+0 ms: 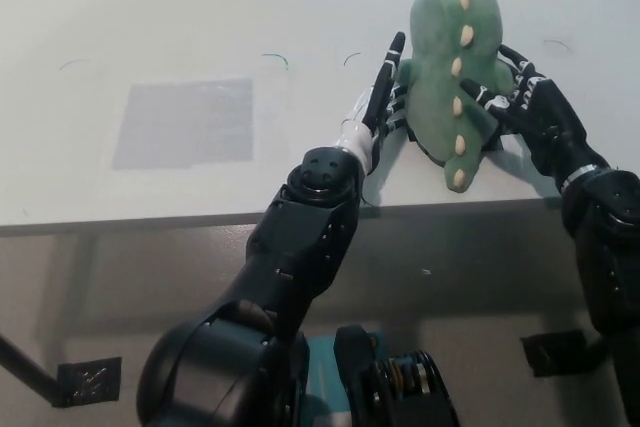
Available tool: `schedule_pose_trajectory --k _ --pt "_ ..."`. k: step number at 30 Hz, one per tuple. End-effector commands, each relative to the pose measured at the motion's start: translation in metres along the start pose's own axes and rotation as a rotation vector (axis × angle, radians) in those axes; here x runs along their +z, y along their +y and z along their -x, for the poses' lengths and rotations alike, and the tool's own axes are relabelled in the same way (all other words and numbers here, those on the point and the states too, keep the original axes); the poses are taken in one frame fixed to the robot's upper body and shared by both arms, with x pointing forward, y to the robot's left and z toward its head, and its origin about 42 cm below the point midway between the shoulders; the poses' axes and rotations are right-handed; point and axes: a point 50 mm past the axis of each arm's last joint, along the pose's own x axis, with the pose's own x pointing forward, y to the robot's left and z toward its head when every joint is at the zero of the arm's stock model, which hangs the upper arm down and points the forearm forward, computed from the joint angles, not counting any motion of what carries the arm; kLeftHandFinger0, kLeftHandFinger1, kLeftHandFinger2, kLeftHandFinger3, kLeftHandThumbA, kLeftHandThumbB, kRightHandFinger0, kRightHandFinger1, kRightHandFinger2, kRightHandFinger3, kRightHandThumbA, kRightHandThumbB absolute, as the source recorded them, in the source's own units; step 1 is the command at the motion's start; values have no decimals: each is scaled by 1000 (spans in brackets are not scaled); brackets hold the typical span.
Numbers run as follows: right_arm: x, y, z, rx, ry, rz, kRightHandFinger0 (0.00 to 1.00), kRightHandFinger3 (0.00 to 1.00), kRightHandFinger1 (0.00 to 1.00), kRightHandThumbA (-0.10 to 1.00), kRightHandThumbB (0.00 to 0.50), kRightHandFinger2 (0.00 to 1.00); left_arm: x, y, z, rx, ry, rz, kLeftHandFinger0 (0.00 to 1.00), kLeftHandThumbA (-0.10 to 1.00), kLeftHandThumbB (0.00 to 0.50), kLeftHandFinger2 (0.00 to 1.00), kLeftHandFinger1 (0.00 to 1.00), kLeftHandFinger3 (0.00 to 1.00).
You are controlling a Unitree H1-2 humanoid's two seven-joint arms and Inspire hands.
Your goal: Use both hands to pick up a dinasour on the right side and move it to the left side
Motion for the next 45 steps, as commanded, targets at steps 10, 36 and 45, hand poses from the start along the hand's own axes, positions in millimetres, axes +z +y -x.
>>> schedule_pose_trajectory --k 10,36,45 --pt "19 30 -8 31 -109 45 1000 1000 1000 1000 360 1000 39 -57 -2 -157 -68 -10 1000 1000 315 1000 1000 1000" --pt "22 75 -21 57 -116 58 1000 1000 1000 1000 275 1000 38 -13 -1 -96 -56 -47 1000 1000 380 1000 1000 1000" --pt "7 101 -23 76 -75 62 1000 1000 1000 1000 250 1000 19 12 5 -67 -33 12 1000 1000 343 1000 1000 1000"
